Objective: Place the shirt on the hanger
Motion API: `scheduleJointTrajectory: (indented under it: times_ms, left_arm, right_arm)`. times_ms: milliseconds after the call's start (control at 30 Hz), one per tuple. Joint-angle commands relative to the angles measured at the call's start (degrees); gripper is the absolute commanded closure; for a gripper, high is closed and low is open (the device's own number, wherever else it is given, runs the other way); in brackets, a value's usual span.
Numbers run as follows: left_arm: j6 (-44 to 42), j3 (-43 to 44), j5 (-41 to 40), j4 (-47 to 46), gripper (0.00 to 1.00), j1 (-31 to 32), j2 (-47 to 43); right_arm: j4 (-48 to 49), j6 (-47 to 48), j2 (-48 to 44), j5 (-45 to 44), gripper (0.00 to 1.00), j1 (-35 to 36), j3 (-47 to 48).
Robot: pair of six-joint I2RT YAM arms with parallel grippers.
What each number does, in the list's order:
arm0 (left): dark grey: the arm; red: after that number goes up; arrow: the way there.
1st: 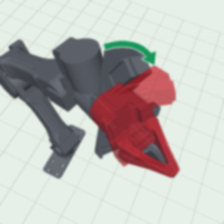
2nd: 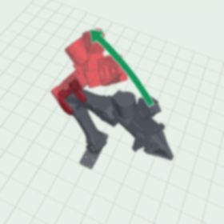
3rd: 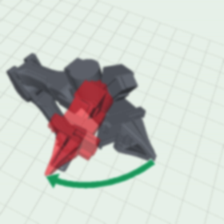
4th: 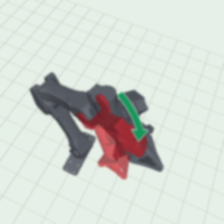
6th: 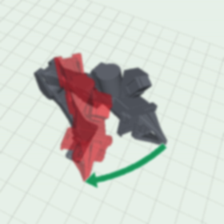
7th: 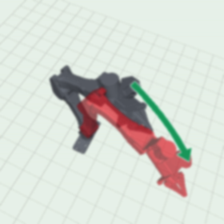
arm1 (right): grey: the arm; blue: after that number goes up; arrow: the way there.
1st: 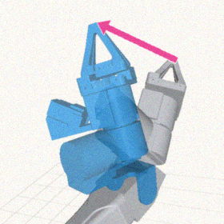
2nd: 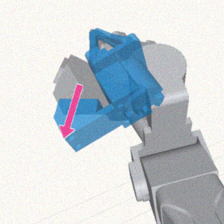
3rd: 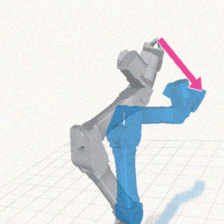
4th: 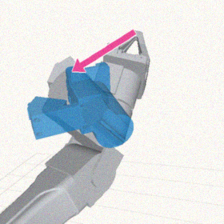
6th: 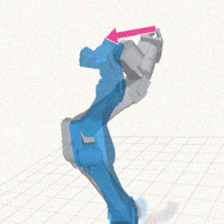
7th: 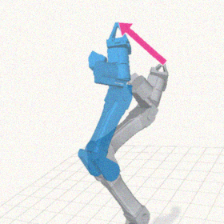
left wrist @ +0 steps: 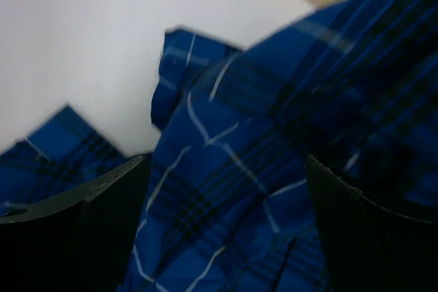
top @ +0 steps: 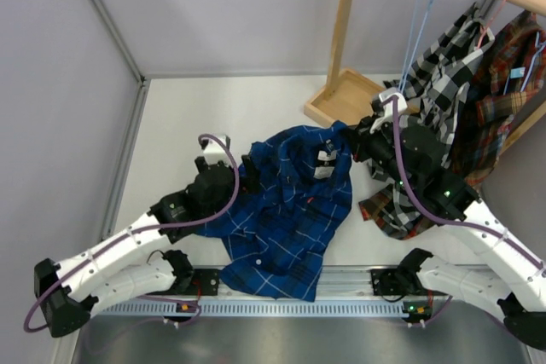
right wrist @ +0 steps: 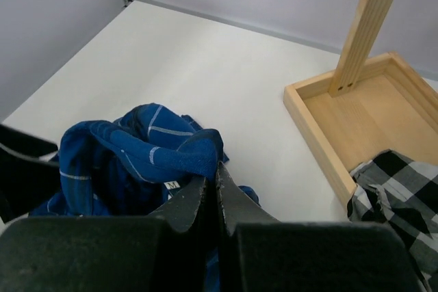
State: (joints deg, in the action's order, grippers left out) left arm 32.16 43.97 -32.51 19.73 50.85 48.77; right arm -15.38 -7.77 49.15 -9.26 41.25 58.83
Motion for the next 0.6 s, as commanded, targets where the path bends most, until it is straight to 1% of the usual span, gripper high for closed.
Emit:
scheduleJointTrajectory:
  times_ms: [0, 67, 167, 233, 267, 300, 400, 433, 533, 567]
  left_arm:
    - [10.3, -5.9, 4.1, 0.0, 0.02, 0.1, -1.3]
    - [13.0, -7.8, 5.0, 3.1, 0.02, 0.1, -3.2]
    - [13.5, -9.9, 5.4, 6.5, 0.02, 0.1, -5.0]
    - [14.0, -9.5, 5.7, 8.9, 0.02, 0.1, -3.8]
    - [15.2, -9.0, 5.4, 12.3, 0.03, 0.1, -2.6]
    - [15.9, -7.9, 4.3, 13.9, 0.05, 0.1, 0.2]
    - [18.5, -7.3, 1.4, 18.1, 0.13, 0.1, 5.1]
    - [19.0, -7.5, 0.4, 18.4, 0.19, 0.1, 5.9]
    - [20.0, -7.8, 0.0, 18.5, 0.32, 0.0, 7.6]
    - [20.2, -7.8, -0.4, 18.5, 0.4, 0.0, 7.9]
  right_arm:
    - [0.9, -1.0, 0.7, -2.4, 1.0, -0.8, 2.3]
    - [0.6, -1.0, 1.1, -2.4, 1.0, -1.3, 2.5]
    - [0.8, -1.3, 1.3, -1.6, 1.0, -1.8, 2.4]
    - [0.8, -1.2, 1.7, -0.8, 1.0, -2.0, 2.6]
    - [0.7, -0.9, 1.8, -0.5, 1.0, -2.1, 2.7]
    - [0.7, -0.8, 2.0, 0.3, 1.0, -2.1, 2.9]
    - [0.7, -0.7, 2.1, 2.0, 1.0, -2.2, 3.2]
    - [0.8, -0.7, 1.9, 2.3, 1.0, -2.2, 3.3]
    - [0.7, -0.6, 1.5, 2.8, 1.0, -2.2, 3.2]
    - [0.8, -0.5, 1.4, 2.8, 1.0, -2.2, 3.1]
